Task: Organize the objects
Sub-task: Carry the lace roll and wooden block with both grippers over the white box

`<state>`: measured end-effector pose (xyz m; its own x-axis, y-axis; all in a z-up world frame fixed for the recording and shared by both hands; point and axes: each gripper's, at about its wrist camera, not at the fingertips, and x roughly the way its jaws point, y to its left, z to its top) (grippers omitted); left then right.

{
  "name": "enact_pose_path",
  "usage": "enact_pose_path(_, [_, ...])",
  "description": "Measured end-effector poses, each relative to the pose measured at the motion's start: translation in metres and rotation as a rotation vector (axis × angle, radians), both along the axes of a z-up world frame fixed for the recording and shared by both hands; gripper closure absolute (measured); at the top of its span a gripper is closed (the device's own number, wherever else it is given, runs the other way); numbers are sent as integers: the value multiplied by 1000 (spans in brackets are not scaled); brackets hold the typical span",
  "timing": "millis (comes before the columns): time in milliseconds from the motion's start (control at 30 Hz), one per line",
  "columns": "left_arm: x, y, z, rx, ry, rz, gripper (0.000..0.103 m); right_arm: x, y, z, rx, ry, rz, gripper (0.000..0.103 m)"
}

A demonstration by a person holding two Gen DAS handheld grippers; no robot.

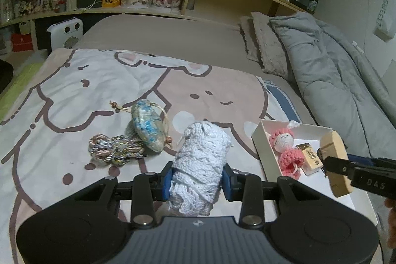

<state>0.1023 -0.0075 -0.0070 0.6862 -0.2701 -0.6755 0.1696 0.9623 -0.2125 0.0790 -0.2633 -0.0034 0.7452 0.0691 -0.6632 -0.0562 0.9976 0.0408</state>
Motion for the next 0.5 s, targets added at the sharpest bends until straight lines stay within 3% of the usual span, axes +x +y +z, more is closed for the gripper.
enact_pose_path(500, [12,-100,2,-36,3,-134,63,2,-96,-9,11,12,-133,58])
